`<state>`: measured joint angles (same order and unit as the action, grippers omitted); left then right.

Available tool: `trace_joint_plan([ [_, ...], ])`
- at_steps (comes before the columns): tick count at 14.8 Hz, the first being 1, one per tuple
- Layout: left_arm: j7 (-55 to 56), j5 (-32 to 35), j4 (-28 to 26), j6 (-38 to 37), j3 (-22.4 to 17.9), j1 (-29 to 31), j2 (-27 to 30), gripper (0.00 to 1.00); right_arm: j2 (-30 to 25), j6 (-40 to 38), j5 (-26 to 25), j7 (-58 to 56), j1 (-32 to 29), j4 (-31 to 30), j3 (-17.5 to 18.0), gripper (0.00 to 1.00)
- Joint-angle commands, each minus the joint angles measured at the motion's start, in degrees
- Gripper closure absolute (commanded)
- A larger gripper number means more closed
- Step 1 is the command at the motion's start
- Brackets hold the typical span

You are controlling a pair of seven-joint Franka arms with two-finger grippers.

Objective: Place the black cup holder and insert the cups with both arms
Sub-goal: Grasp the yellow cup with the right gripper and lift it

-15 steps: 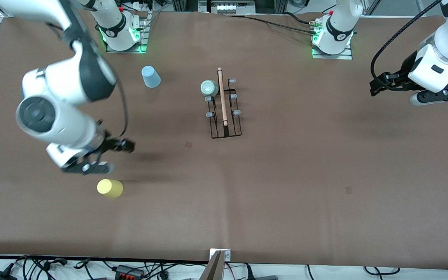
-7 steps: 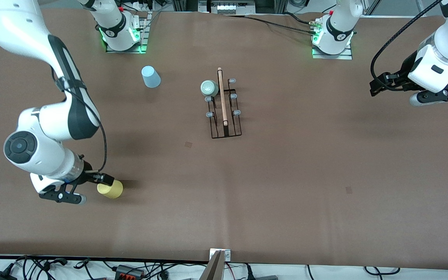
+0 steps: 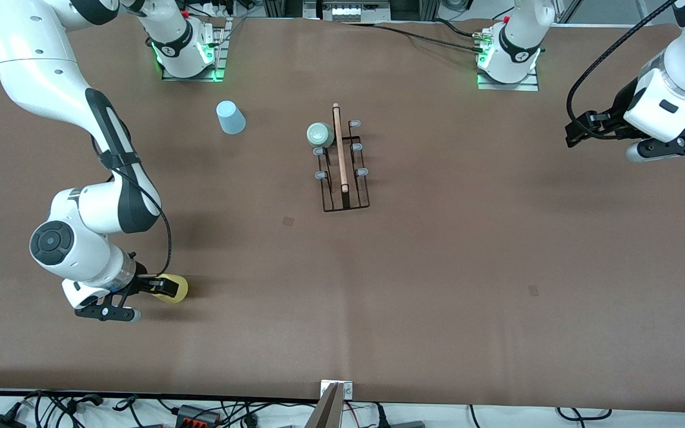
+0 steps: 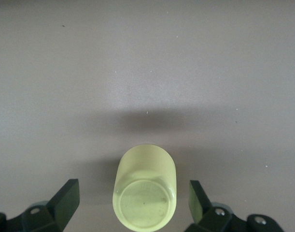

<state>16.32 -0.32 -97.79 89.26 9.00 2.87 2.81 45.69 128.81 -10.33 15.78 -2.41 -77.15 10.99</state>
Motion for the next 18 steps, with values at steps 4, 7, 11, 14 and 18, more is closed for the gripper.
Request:
trace_joint_plan([
  [4,-1.47,-0.91,1.28,-0.58,-0.3,0.03,-0.52,0.0,1.69,0.74,-0.83,-1.36,-0.84,1.04,0.52,0.0],
  [7,-1.47,-0.91,1.28,-0.58,-0.3,0.03,-0.52,0.0,1.95,0.3,-0.75,-1.36,-0.84,0.95,0.52,0.0],
  [11,-1.47,-0.91,1.28,-0.58,-0.3,0.03,-0.52,0.0,3.09,-0.05,-0.3,-1.45,-1.11,1.04,0.52,0.0],
  [14,-1.47,-0.91,1.28,-0.58,-0.3,0.03,-0.61,0.0,3.62,-0.05,-0.39,-1.63,-1.11,1.04,0.52,0.0],
  [18,-1.47,-0.91,1.28,-0.58,-0.3,0.03,-0.52,0.0,3.62,-0.14,-0.31,-2.77,-1.11,1.13,0.52,0.26],
])
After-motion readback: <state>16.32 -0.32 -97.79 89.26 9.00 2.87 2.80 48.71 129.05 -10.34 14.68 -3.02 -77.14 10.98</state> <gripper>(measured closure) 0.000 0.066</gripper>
